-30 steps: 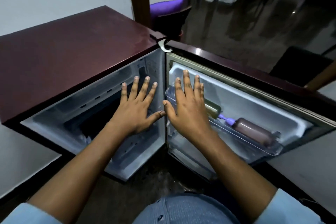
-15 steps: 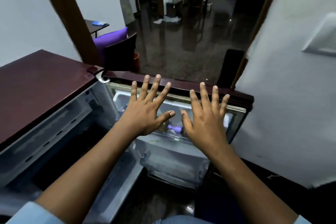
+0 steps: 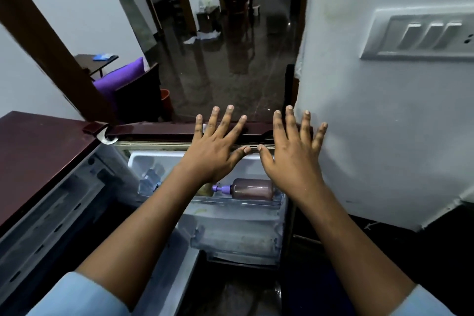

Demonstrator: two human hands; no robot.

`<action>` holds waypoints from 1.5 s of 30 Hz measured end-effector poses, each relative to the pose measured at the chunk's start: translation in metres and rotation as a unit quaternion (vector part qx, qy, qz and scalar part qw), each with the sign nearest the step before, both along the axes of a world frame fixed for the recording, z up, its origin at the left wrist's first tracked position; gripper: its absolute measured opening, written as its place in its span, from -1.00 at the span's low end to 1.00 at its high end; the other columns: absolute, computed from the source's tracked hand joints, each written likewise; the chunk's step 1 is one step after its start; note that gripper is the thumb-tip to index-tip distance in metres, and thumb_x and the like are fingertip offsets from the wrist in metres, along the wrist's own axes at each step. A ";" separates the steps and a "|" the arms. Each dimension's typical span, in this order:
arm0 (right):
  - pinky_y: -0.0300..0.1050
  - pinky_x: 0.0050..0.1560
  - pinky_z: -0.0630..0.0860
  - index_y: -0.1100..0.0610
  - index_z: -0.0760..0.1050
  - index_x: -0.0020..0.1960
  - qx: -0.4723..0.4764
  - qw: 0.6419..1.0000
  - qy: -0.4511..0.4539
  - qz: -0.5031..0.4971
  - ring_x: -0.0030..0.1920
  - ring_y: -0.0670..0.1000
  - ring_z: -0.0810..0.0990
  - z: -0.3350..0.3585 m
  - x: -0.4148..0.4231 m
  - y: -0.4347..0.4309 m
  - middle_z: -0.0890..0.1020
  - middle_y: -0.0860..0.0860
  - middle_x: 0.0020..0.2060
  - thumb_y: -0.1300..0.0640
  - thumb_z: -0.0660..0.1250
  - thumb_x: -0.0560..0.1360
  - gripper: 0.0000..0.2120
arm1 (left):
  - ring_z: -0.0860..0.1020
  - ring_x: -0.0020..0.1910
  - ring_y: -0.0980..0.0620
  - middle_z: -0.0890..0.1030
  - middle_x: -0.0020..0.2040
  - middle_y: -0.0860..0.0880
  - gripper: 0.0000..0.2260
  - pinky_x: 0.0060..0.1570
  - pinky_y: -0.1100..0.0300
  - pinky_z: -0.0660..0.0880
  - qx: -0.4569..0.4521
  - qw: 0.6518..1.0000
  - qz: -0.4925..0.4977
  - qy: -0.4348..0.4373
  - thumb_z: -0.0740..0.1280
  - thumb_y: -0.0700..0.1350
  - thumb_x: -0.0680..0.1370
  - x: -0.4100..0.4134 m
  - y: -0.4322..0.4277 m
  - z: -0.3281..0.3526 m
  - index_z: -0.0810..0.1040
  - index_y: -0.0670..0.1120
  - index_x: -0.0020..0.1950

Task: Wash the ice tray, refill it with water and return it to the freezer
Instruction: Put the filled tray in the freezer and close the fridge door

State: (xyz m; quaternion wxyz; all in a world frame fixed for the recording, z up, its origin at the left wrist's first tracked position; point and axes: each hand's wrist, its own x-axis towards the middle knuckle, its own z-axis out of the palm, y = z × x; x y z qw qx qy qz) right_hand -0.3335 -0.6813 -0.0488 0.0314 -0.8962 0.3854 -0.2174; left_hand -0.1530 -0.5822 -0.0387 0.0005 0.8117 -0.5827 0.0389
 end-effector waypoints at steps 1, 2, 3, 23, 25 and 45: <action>0.49 0.56 -0.31 0.09 -0.02 0.73 0.004 1.000 0.015 0.002 0.69 0.30 -0.16 0.000 -0.001 -0.002 -0.02 0.13 0.71 -0.24 0.16 0.66 -0.21 | -0.33 0.70 -0.15 -0.31 0.73 0.00 -0.30 0.64 -0.31 -0.27 0.005 1.000 0.003 0.007 -0.16 0.42 0.64 0.001 -0.002 -0.001 -0.25 0.21 0.72; 0.50 0.55 -0.34 0.07 -0.05 0.73 0.007 1.000 0.030 0.006 0.69 0.29 -0.17 -0.001 -0.002 -0.004 -0.04 0.11 0.72 -0.27 0.13 0.66 -0.22 | -0.27 0.72 -0.15 -0.26 0.74 -0.01 -0.30 0.64 -0.30 -0.25 0.006 1.000 0.006 0.012 -0.15 0.42 0.64 0.001 -0.003 -0.003 -0.24 0.22 0.72; 0.50 0.54 -0.36 0.04 -0.07 0.73 0.009 0.999 0.046 0.014 0.69 0.27 -0.17 -0.002 -0.003 -0.005 -0.06 0.09 0.72 -0.29 0.10 0.67 -0.22 | -0.22 0.73 -0.16 -0.22 0.75 -0.02 -0.30 0.65 -0.30 -0.23 0.004 1.000 0.008 0.014 -0.14 0.43 0.64 0.002 -0.003 -0.004 -0.22 0.23 0.73; 0.29 0.56 0.24 0.24 0.42 0.55 -0.066 0.995 0.002 0.076 0.49 0.28 0.43 -0.014 -0.035 0.031 0.49 0.24 0.49 -0.03 0.19 0.64 -0.43 | -0.19 0.73 -0.10 -0.18 0.76 -0.01 -0.31 0.67 -0.17 -0.26 -0.017 0.998 0.006 0.067 -0.18 0.47 0.59 -0.015 0.040 -0.003 -0.14 0.31 0.71; 0.25 0.56 0.27 0.29 0.43 0.53 -0.070 0.993 0.004 0.095 0.51 0.27 0.43 -0.014 -0.039 0.040 0.50 0.26 0.48 -0.03 0.19 0.63 -0.42 | -0.21 0.73 -0.08 -0.18 0.76 0.00 -0.32 0.66 -0.15 -0.29 -0.014 0.997 0.007 0.076 -0.17 0.47 0.60 -0.017 0.049 -0.002 -0.14 0.32 0.70; 0.13 0.34 0.54 0.29 0.64 0.32 -0.051 0.963 -0.059 0.259 0.31 0.20 0.66 -0.007 -0.078 0.096 0.68 0.22 0.27 -0.04 0.18 0.63 -0.49 | -0.37 0.68 -0.03 -0.40 0.69 -0.04 -0.19 0.66 -0.02 -0.33 0.000 0.973 0.152 0.176 -0.11 0.46 0.59 -0.065 0.112 0.014 -0.22 0.11 0.74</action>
